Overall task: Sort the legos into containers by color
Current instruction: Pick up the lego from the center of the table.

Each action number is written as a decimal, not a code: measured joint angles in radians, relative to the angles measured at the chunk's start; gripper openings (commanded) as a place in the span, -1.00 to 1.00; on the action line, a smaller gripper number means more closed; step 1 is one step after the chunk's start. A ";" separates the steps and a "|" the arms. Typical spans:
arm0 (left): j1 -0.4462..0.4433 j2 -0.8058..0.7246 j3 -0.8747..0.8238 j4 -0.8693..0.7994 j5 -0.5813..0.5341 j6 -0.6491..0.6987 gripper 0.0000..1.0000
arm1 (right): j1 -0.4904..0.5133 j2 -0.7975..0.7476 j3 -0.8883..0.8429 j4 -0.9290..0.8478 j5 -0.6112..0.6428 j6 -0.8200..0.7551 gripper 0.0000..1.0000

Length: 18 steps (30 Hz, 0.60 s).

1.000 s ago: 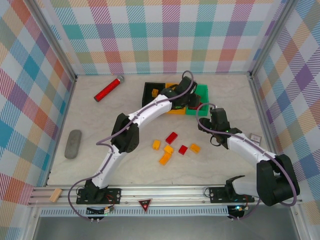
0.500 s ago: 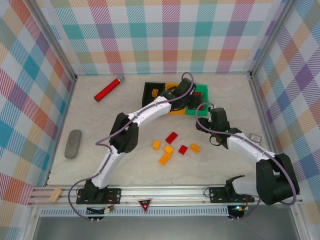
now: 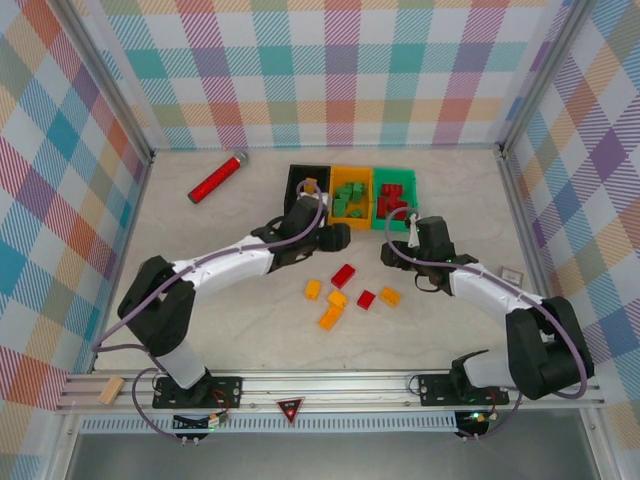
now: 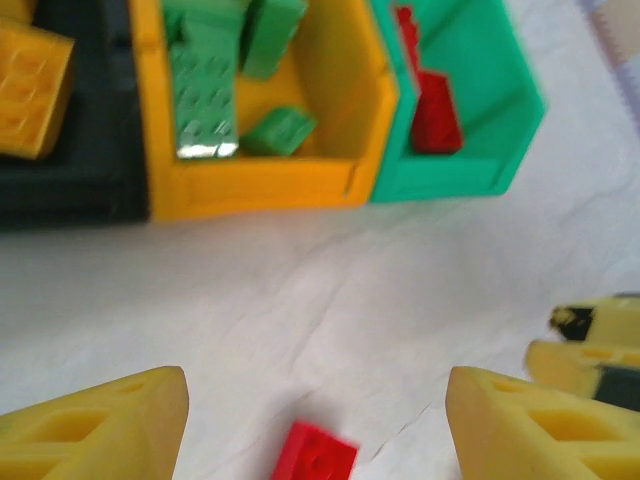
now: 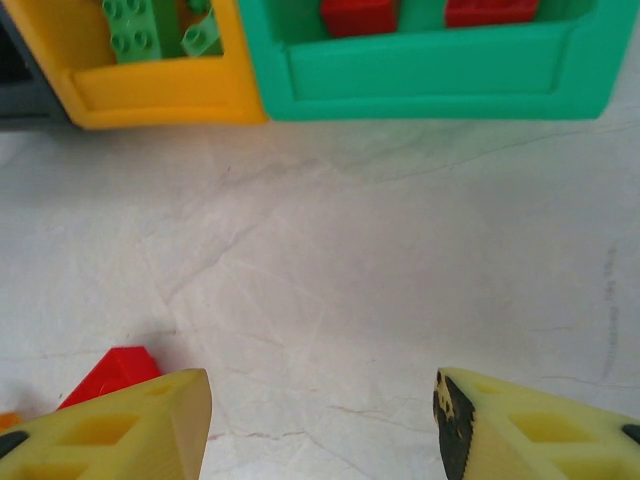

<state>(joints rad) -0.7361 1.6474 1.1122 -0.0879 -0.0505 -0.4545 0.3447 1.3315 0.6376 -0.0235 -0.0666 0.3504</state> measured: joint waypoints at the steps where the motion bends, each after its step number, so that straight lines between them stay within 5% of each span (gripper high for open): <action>1: 0.000 -0.016 -0.034 0.002 -0.005 -0.001 0.38 | 0.006 0.005 0.000 0.000 -0.010 0.000 0.23; 18: 0.013 -0.285 -0.425 0.013 -0.105 -0.047 0.35 | 0.316 0.107 0.161 -0.242 -0.024 0.103 0.24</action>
<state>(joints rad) -0.7231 1.3628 0.6868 -0.0746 -0.1558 -0.5014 0.6609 1.4387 0.7990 -0.2653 -0.0910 0.4538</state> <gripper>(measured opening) 0.676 0.617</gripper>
